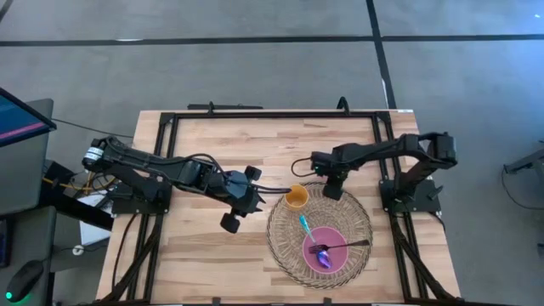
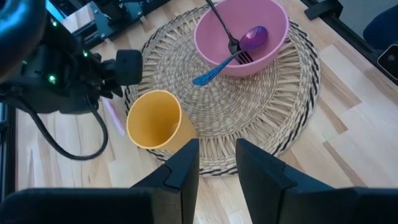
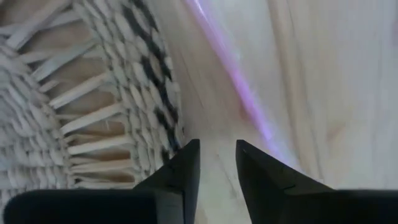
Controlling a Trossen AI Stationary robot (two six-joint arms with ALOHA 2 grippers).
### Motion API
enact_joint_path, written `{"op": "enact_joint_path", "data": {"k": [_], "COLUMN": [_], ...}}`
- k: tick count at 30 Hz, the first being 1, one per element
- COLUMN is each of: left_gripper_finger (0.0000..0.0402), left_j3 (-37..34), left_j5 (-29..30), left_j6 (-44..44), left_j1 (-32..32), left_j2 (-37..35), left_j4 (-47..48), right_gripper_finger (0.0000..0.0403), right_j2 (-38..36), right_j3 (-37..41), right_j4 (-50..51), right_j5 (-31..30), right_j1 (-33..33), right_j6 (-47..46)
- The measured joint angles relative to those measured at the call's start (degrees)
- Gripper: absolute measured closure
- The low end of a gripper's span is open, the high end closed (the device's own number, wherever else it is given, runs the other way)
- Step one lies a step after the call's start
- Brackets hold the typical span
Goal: Pick & Place Utensil
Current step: Put the pink straw into the yellow cup on the brown mat
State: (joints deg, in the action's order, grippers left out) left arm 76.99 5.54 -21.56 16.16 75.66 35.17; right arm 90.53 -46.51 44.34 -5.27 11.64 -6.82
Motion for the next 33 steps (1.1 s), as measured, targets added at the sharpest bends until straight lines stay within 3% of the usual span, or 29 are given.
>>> {"op": "enact_joint_path", "data": {"k": [6, 14, 21, 26, 33], "left_gripper_finger": [0.0295, 0.0296, 0.0296, 0.0296, 0.0296], "left_j3": [0.00, 0.00, 0.02, 0.02, 0.04], "left_j5": [0.00, 0.00, -0.02, -0.02, -0.04], "left_j6": [0.00, 0.00, 0.02, 0.37, 0.92], "left_j1": [0.00, 0.00, 0.00, 0.00, 0.00], "left_j2": [0.00, 0.00, 0.02, 0.02, 0.02], "left_j4": [-0.02, -0.01, 0.34, 0.44, 0.58], "right_gripper_finger": [0.0277, 0.0234, 0.0231, 0.0269, 0.0389], "right_j2": [1.60, 4.40, 9.22, 9.01, 6.77], "right_j3": [-4.20, -4.67, -5.10, -4.95, -4.58], "right_j4": [1.09, 0.93, 0.26, 0.43, 0.03], "right_j5": [-3.89, -0.49, -3.50, 0.22, 1.28], "right_j1": [0.24, 2.24, 3.67, 4.68, 4.68], "right_j6": [2.96, 6.84, 10.22, 11.54, 11.43]}}
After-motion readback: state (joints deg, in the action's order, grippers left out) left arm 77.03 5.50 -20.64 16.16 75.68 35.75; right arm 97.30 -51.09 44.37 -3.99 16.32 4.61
